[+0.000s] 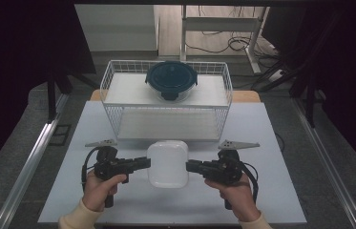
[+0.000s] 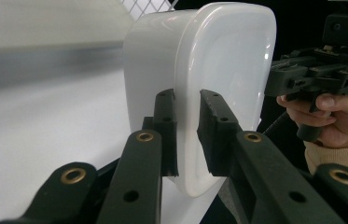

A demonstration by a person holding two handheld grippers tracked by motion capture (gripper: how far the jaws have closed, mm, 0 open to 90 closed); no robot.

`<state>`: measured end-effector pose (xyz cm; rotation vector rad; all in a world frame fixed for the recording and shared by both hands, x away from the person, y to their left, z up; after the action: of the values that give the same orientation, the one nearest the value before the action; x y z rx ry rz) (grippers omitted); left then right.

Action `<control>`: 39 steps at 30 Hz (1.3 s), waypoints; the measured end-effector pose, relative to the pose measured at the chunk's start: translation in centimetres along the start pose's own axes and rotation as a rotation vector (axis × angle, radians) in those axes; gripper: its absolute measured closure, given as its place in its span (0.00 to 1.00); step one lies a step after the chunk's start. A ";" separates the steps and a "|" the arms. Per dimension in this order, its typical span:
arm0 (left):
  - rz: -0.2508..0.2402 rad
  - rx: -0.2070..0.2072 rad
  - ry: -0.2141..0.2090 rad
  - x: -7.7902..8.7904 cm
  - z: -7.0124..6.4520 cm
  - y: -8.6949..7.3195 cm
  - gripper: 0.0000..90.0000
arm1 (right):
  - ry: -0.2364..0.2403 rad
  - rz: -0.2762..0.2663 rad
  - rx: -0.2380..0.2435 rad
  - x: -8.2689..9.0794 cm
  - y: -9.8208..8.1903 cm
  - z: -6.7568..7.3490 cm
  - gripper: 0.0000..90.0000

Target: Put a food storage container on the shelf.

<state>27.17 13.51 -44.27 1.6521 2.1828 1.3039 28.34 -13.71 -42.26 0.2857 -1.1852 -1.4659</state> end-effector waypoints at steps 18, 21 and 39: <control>-0.038 -0.069 0.005 1.2 -1.8 4.1 0.86 | -0.008 -0.038 0.049 1.3 4.2 0.9 0.90; -0.046 -0.082 0.010 1.4 -2.1 4.6 0.86 | -0.011 -0.040 0.058 1.4 4.8 1.1 0.90; -0.079 -0.132 0.019 2.7 -3.7 9.2 0.86 | -0.009 -0.078 0.106 2.3 9.4 1.8 0.90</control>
<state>30.76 14.07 -34.68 1.4962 2.0990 1.4136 31.96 -13.10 -33.14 0.4019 -1.2731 -1.4751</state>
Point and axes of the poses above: each handheld gripper's, and its own axes: x roughly backward along the jaws, y roughly out of its top, z roughly to its left, the point moved 4 cm from there along -x, roughly forward along the jaws, and after that the axes turned 2 degrees about x, right-handed, at the moved point
